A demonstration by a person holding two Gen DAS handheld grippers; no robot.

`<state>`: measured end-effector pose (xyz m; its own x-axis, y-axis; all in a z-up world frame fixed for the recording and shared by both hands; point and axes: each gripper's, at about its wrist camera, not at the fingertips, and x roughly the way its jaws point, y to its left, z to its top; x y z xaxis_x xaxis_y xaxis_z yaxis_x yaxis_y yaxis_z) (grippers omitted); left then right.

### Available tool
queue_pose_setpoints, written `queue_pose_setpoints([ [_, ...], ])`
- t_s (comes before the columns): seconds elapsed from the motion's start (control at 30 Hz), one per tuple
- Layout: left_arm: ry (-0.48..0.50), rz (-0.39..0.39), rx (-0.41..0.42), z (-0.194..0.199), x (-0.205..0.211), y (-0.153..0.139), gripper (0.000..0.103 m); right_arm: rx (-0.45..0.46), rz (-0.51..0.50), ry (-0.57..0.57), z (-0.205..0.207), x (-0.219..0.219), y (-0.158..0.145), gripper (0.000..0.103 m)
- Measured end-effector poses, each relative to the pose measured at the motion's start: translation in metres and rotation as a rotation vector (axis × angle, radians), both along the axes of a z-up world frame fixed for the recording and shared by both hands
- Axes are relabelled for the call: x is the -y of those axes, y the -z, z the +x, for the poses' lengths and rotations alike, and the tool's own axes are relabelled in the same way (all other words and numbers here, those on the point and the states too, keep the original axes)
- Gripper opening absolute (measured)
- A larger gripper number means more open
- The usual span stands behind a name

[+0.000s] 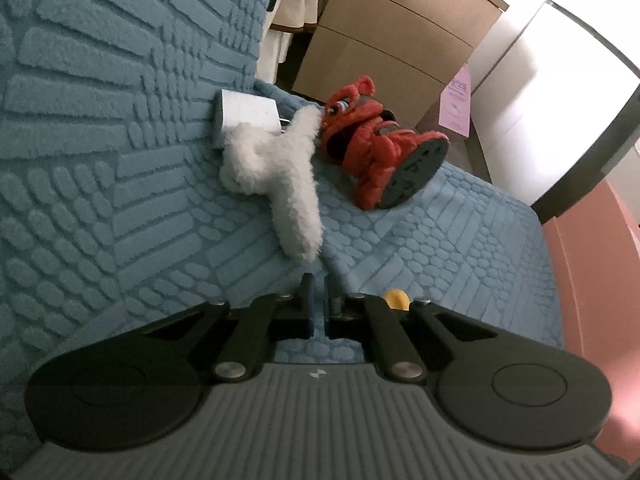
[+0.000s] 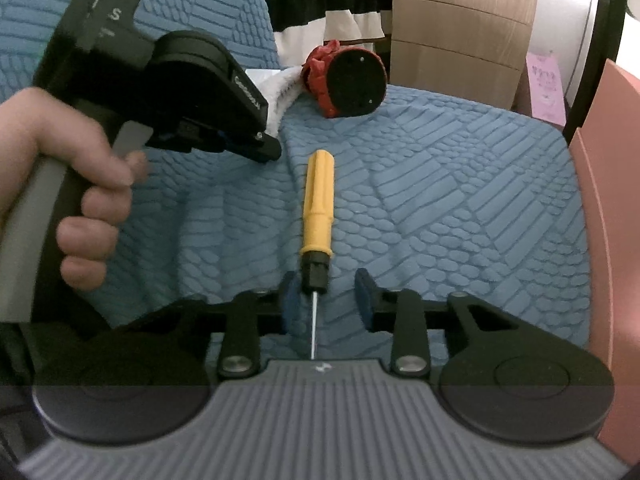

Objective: Organize rigid objects
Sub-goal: 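Close right tool on yellow screwdriver handle while left tool grasps white plush toy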

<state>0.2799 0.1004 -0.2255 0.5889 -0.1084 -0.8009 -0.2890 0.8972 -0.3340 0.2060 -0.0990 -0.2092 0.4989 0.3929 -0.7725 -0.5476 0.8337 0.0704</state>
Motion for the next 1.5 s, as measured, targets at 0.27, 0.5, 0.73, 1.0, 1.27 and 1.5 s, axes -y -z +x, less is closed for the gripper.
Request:
queue_pose_setpoints([
  [0.27,-0.077,-0.052,0.041,-0.012,-0.011,-0.005,0.005,-0.027,0.013,0.074,0.000,0.013,-0.007,0.015],
  [0.5,-0.088,-0.021,0.051,-0.003,-0.016,-0.014,0.056,0.005,0.040,0.079,0.000,0.020,-0.014,0.016],
  [0.73,-0.104,0.019,0.056,0.015,-0.017,-0.012,0.049,0.037,0.049,0.087,0.004,0.022,-0.012,0.037],
  [1.0,-0.113,0.016,0.029,0.032,-0.027,-0.004,0.024,0.041,0.090,0.063,0.005,0.018,-0.010,0.036],
  [1.27,-0.118,0.035,0.040,0.025,-0.023,-0.003,0.018,0.057,0.042,0.052,0.025,0.001,-0.008,0.034],
  [1.5,-0.133,0.004,0.044,0.019,-0.022,-0.004,0.016,0.013,0.064,0.054,0.032,-0.005,0.004,0.024],
])
